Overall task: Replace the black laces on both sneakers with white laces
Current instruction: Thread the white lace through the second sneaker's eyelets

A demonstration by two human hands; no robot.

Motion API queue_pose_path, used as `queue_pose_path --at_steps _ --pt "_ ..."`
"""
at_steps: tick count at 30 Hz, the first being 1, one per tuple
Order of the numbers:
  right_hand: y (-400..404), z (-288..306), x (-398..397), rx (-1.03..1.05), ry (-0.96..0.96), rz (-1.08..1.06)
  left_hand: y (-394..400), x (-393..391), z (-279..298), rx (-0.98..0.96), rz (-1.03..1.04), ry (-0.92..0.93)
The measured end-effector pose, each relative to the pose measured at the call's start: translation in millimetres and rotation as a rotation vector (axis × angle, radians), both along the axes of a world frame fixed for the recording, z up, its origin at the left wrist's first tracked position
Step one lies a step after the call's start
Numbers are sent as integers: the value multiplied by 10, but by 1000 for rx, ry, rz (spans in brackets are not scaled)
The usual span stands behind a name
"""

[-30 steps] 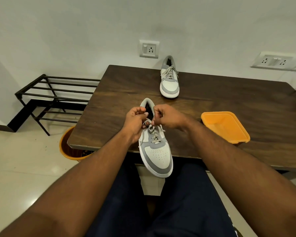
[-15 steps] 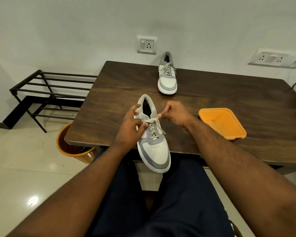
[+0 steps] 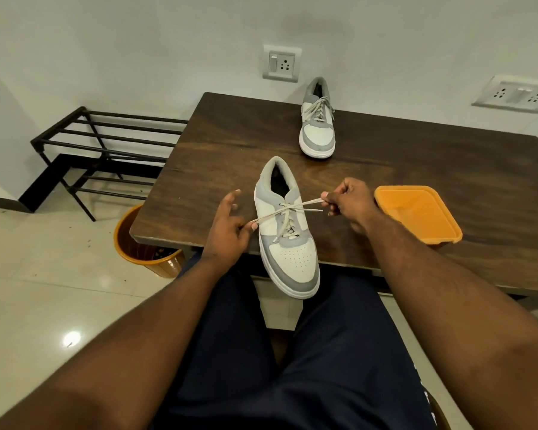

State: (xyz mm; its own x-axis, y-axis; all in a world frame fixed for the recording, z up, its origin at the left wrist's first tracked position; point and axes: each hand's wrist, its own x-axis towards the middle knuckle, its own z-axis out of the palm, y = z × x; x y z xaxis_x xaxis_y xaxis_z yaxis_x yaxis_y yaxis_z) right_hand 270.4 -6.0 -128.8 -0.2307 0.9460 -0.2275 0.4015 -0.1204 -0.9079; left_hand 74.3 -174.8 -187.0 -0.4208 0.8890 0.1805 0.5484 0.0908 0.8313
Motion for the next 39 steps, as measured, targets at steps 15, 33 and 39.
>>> queue_pose_path --at_steps 15,33,39 --pt "-848 -490 -25 -191 325 155 60 395 52 -64 74 -224" --pt "1001 -326 -1621 203 112 -122 2154 -891 135 6 160 -338" --pt "1868 -388 -2046 189 62 -156 2820 -1439 -109 -139 137 -110"
